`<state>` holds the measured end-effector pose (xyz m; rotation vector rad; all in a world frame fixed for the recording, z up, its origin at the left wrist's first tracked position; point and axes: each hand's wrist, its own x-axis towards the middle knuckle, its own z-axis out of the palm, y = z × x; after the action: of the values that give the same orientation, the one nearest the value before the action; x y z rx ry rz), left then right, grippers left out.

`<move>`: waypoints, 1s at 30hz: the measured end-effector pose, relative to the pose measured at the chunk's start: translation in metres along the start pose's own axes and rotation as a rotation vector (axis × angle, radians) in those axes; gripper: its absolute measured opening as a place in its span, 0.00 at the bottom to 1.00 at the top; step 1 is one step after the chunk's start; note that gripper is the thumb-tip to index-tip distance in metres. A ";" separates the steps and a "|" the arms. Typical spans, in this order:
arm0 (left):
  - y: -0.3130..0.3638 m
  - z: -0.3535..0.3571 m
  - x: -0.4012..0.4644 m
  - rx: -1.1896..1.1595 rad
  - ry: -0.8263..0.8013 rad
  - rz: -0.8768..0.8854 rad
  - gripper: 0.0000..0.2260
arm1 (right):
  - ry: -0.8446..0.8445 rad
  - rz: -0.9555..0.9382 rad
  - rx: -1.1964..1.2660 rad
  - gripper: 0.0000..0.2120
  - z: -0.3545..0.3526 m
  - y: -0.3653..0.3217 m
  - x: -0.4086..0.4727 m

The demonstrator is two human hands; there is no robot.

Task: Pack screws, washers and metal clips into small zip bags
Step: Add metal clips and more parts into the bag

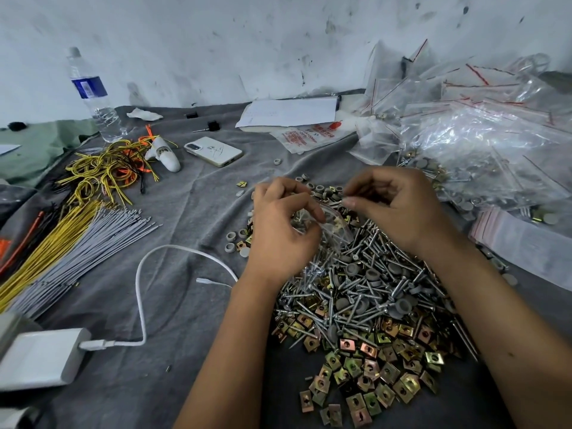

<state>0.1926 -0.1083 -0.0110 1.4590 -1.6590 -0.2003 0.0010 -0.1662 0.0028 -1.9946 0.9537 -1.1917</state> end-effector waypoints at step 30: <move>-0.012 0.000 0.004 -0.059 0.005 -0.059 0.11 | -0.195 0.232 -0.576 0.08 -0.020 0.046 0.015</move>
<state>0.2015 -0.1155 -0.0163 1.4634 -1.5942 -0.2758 -0.0249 -0.2068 -0.0190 -2.2925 1.4982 -0.6206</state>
